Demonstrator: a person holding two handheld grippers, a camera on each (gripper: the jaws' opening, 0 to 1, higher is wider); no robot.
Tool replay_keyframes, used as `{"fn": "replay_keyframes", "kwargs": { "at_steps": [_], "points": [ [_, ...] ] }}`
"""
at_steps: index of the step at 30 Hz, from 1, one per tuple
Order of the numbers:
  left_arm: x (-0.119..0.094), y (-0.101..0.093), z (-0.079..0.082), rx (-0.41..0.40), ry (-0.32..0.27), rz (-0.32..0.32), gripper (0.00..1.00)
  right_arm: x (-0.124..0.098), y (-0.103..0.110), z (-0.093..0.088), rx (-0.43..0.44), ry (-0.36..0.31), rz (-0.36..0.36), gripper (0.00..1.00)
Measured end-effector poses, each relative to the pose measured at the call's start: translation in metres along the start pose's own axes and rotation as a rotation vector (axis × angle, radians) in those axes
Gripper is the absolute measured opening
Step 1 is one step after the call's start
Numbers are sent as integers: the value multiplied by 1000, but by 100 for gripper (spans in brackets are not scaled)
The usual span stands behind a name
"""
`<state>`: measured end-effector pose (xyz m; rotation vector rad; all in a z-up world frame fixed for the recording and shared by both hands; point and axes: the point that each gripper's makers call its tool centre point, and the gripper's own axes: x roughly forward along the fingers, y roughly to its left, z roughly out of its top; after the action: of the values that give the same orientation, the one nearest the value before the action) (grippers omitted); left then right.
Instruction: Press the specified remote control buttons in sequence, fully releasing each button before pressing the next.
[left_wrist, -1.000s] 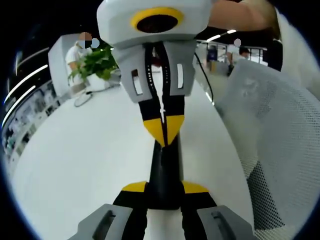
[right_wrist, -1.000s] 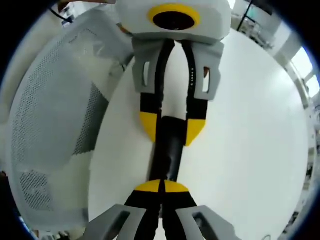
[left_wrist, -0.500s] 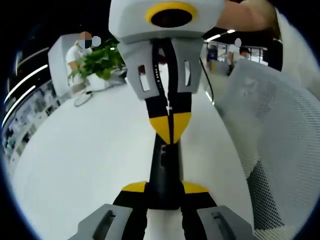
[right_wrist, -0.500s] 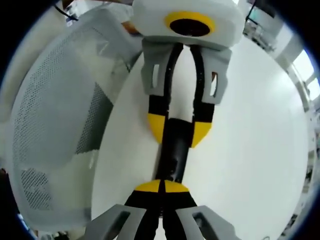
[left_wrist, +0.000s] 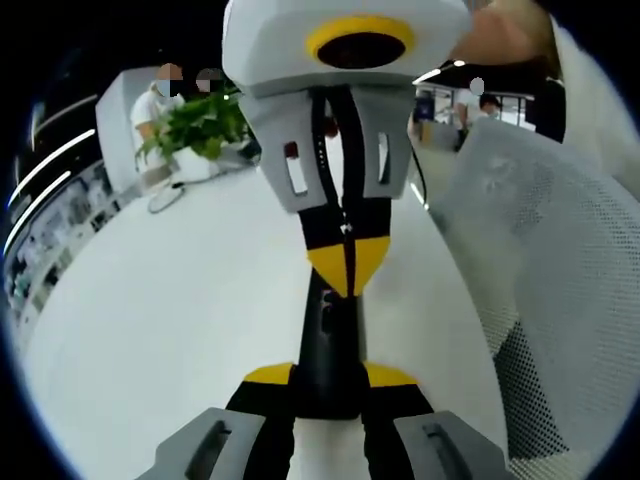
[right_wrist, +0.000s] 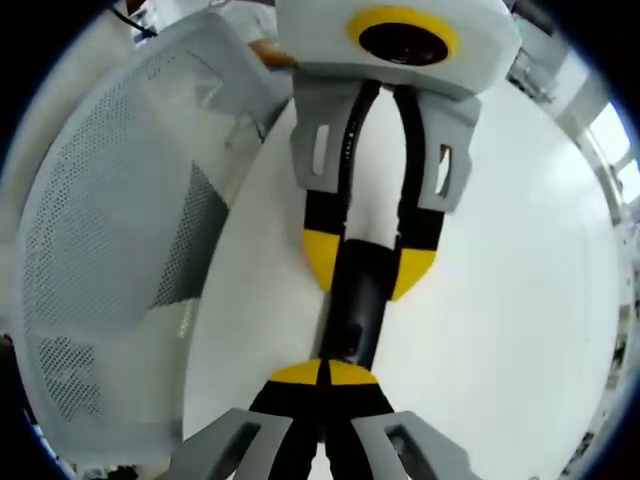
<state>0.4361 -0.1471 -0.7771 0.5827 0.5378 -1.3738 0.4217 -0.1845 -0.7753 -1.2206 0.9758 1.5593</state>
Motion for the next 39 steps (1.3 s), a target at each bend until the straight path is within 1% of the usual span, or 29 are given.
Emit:
{"fn": "replay_keyframes", "kwargs": {
  "at_steps": [17, 29, 39],
  "points": [
    [-1, 0, 0, 1, -1, 7, 23, 1, 4, 3, -40, 27, -14, 0],
    [-1, -1, 1, 1, -1, 10, 23, 2, 3, 2, -65, 45, -18, 0],
    [-1, -1, 1, 5, 0, 11, 23, 1, 4, 3, -56, 35, -23, 0]
  ]
}}
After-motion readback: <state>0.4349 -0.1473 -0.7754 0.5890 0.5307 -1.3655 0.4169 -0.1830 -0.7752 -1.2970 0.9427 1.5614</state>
